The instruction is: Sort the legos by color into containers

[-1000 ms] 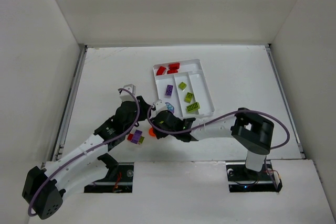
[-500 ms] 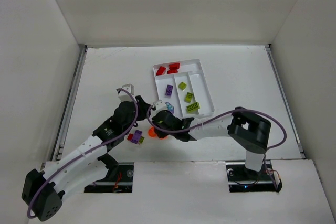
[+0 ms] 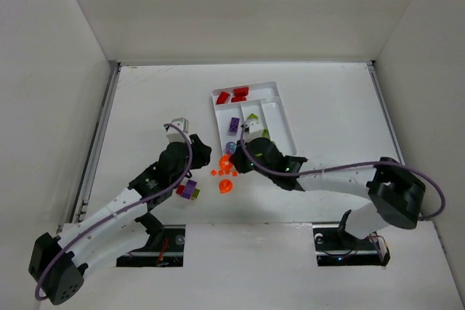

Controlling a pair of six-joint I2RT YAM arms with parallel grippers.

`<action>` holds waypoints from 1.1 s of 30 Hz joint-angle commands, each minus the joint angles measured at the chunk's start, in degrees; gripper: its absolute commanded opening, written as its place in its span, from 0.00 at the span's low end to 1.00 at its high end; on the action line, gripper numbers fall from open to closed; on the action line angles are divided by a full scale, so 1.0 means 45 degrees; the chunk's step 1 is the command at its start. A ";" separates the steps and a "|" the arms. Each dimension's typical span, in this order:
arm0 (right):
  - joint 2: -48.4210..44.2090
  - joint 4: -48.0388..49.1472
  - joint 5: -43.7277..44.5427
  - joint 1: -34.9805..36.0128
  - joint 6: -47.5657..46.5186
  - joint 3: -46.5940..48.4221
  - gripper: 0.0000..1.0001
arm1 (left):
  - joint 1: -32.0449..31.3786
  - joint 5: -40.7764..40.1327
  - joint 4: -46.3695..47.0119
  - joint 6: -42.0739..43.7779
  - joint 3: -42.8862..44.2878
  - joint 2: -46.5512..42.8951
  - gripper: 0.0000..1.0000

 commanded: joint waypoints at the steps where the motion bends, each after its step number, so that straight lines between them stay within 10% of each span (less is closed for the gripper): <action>1: -0.1447 0.0928 0.0380 -0.1196 0.0259 -0.0788 0.10 | -0.0618 -0.0082 0.0123 -0.0222 0.0641 -0.0107 0.37; 11: -0.3387 0.0264 0.2273 -0.5923 0.0415 -0.2333 0.11 | -0.3977 -0.0628 0.0065 -0.0223 0.1266 0.2469 0.38; 24: -0.0262 0.0576 0.2705 -0.7040 -0.0267 -0.0597 0.13 | -0.5308 -0.1371 -0.0794 -0.0769 0.1188 0.4483 0.39; 33: -0.0395 0.0459 0.2373 -0.6982 -0.0619 0.0049 0.45 | -0.5503 -0.1351 -0.1185 -0.1121 0.0876 0.4971 0.47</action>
